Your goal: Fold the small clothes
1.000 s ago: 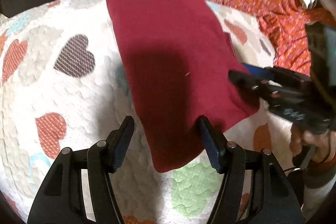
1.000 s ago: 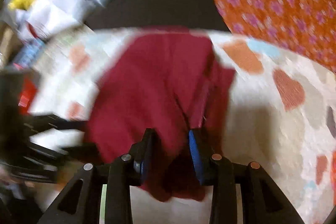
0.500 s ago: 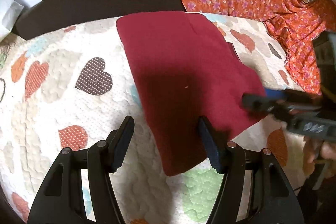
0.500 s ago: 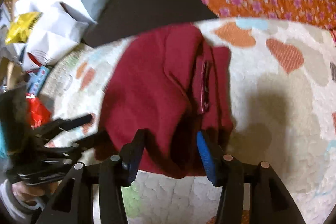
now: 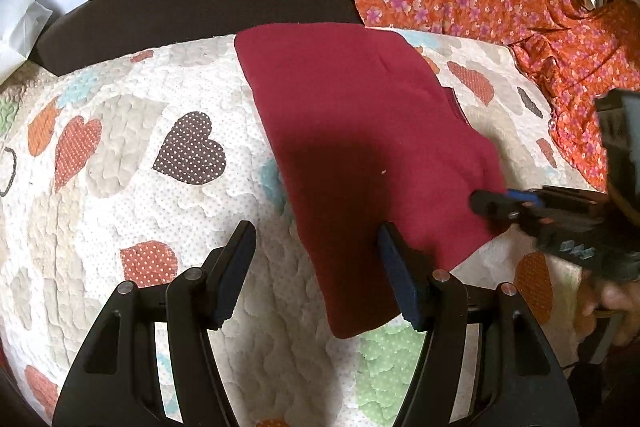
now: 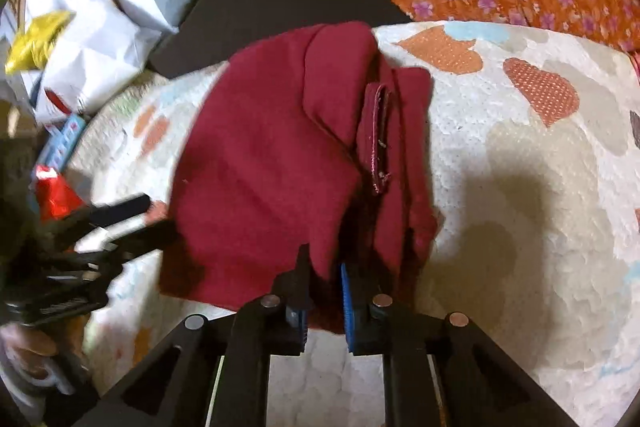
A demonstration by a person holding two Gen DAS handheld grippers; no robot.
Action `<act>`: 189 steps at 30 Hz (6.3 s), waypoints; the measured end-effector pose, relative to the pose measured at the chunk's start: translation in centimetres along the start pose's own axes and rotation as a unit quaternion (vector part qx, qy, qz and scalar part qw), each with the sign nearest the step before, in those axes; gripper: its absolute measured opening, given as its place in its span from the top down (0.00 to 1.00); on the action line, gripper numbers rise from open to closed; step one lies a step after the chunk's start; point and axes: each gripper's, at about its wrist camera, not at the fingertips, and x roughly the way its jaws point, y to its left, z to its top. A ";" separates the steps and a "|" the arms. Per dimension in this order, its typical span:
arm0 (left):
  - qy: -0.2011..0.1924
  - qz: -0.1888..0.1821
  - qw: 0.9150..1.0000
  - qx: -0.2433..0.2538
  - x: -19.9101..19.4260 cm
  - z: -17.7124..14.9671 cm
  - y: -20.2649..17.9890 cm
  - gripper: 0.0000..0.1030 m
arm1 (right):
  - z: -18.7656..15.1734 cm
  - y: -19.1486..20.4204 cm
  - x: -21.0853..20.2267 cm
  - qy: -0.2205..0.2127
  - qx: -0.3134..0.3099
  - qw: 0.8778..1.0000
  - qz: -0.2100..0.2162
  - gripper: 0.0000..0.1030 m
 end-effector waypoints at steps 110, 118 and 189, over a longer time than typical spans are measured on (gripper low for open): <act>-0.011 0.060 0.996 -0.058 -4.4 -9.4 -0.4 0.32 | -11.4 8.3 -2.6 0.017 -0.073 0.996 -0.050 0.45; -0.056 0.101 0.993 -0.027 -6.0 -10.0 -1.4 0.32 | -11.3 10.2 -6.7 -0.044 -0.088 0.992 -0.074 0.45; -0.114 0.144 0.982 -0.041 -10.5 -10.9 -1.2 0.32 | -11.4 13.3 -8.1 -0.092 -0.056 0.989 -0.103 0.45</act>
